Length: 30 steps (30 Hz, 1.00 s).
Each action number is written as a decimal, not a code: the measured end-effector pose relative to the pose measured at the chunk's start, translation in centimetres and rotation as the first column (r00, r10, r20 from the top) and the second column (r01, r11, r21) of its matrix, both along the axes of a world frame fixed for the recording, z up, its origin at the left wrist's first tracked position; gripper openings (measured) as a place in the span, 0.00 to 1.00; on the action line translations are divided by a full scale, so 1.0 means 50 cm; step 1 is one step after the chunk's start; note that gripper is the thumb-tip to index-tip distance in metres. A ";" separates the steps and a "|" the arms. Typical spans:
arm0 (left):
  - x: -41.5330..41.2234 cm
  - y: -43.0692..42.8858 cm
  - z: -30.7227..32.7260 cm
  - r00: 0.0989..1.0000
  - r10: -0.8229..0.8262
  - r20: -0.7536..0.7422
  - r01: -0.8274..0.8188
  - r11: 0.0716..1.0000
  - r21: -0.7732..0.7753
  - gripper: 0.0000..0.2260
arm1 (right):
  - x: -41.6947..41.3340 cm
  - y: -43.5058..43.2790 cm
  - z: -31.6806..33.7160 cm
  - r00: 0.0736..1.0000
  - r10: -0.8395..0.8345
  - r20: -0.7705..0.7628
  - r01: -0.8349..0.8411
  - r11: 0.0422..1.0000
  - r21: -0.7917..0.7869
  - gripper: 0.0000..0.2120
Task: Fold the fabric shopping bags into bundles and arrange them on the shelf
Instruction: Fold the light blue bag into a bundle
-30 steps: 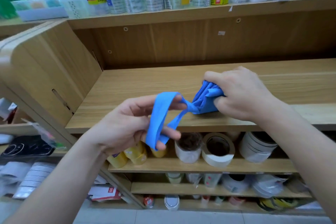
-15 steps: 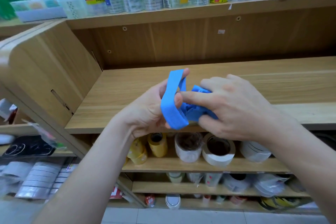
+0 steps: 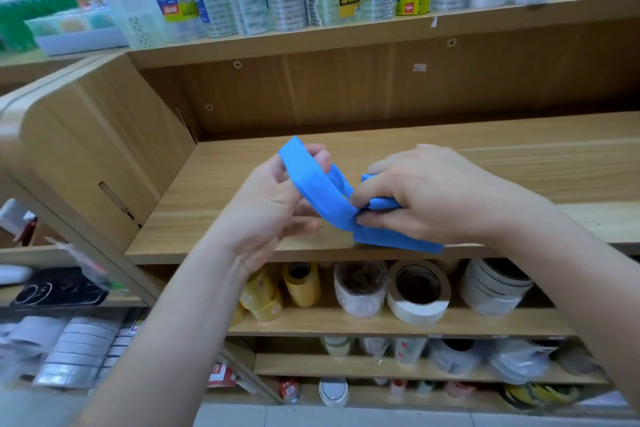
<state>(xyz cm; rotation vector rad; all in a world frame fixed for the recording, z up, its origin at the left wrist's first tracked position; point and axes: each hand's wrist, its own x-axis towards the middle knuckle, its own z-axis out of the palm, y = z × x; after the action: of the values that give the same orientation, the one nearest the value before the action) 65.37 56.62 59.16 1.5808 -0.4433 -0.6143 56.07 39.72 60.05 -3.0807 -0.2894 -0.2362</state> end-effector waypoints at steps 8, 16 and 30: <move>0.008 0.074 -0.019 0.124 -0.094 0.988 0.090 0.992 0.083 0.08 | 0.006 -0.054 0.035 0.904 0.205 -0.374 0.108 0.738 0.667 0.05; 0.014 -0.012 -0.042 0.117 -0.274 0.955 0.053 0.962 0.269 0.16 | 0.012 -0.083 -0.015 0.813 0.486 -0.320 0.197 0.287 0.937 0.14; 0.033 0.051 0.033 0.632 -0.590 0.502 0.288 0.780 0.555 0.23 | -0.043 -0.102 0.011 0.971 0.066 -0.231 0.150 0.583 0.798 0.31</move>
<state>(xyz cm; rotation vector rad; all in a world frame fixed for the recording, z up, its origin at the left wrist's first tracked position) 67.02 59.14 60.80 2.1273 -1.3661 -0.5303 53.90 34.60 60.60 -2.1429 -0.0532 0.0187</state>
